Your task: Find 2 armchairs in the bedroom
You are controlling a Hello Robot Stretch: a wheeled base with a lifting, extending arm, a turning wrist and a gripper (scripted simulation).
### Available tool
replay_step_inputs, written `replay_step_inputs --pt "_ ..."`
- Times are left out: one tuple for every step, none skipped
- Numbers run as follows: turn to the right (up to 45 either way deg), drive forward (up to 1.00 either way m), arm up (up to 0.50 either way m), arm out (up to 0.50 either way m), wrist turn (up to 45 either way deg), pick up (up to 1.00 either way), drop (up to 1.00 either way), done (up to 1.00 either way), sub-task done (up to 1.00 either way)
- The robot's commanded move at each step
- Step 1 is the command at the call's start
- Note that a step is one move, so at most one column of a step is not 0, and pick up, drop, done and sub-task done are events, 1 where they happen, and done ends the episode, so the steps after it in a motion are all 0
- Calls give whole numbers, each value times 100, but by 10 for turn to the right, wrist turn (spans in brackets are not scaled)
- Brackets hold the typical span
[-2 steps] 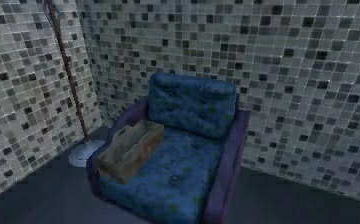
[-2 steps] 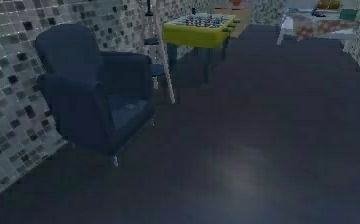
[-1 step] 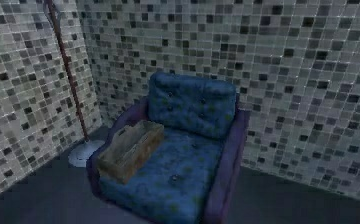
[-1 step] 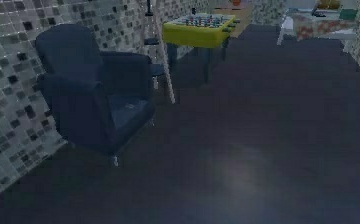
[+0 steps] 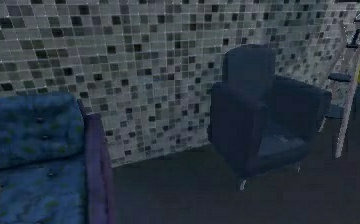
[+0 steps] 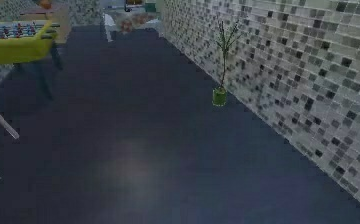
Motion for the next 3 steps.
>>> replay_step_inputs --pt "360 0 0 0 0 0 0 0 0" --pt "0 50 0 0 0 0 0 0 0" --pt "-150 0 0 0 0 0 0 0 0"
